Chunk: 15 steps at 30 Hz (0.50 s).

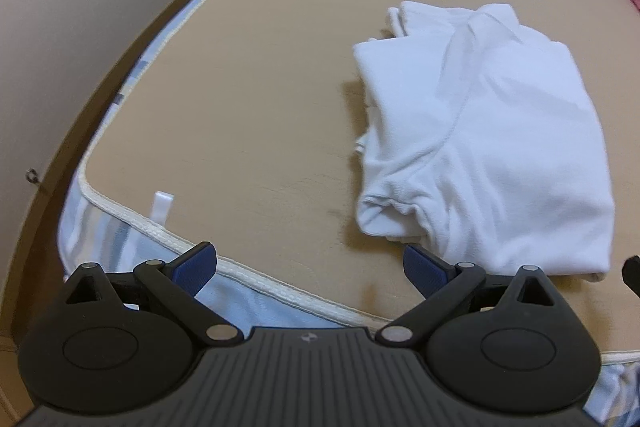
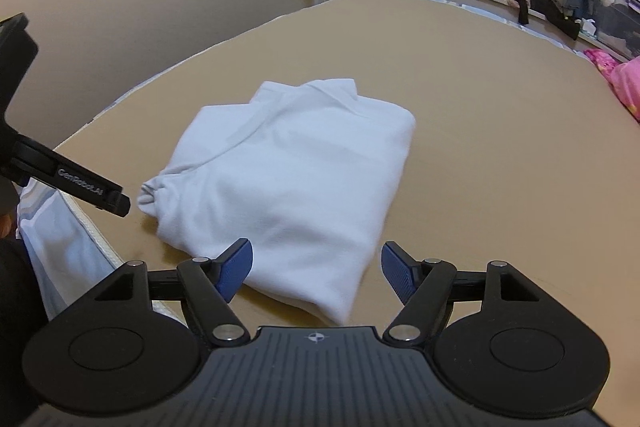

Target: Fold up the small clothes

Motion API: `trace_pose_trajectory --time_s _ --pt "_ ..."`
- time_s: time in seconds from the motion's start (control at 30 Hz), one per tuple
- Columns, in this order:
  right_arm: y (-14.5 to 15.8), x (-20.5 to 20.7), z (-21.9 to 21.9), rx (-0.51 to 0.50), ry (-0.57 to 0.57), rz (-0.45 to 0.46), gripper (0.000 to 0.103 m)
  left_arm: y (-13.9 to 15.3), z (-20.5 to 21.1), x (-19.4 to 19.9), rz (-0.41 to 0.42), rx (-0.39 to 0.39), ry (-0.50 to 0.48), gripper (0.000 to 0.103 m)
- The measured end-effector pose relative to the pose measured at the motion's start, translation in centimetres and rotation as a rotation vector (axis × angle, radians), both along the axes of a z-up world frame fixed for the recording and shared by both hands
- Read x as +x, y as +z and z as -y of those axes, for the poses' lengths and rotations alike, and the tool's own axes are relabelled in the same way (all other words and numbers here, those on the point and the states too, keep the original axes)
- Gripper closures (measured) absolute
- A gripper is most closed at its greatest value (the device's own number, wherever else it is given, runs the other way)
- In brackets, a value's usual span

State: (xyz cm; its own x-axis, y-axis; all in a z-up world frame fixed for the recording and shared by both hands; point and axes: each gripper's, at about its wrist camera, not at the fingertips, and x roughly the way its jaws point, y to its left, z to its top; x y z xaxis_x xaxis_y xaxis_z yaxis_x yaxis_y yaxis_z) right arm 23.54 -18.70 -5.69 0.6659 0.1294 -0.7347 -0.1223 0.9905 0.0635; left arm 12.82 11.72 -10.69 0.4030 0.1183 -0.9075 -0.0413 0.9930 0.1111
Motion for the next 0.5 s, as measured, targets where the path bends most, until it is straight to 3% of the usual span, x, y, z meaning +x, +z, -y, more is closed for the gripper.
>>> trace_pose_trajectory --time_s 0.1,0.23,0.3,0.5 --pt "0.3 1.1 1.8 0.043 0.014 -0.025 0.027 -0.4 -0.6 0.3 -0.038 -0.182 -0.021 0.002" --pt "1.0 5.6 6.1 0.234 0.019 -0.06 0.015 -1.8 -1.9 0.8 -0.059 -0.423 0.051 0.002" --pt "0.9 8.6 8.0 0.282 -0.004 -0.091 0.013 -2.6 -2.3 1.3 -0.061 -0.491 0.096 0.002" --pt "-2.6 19.8 12.0 0.44 -0.117 -0.205 0.012 -5.1 -2.2 3.5 -0.122 -0.568 0.172 0.002"
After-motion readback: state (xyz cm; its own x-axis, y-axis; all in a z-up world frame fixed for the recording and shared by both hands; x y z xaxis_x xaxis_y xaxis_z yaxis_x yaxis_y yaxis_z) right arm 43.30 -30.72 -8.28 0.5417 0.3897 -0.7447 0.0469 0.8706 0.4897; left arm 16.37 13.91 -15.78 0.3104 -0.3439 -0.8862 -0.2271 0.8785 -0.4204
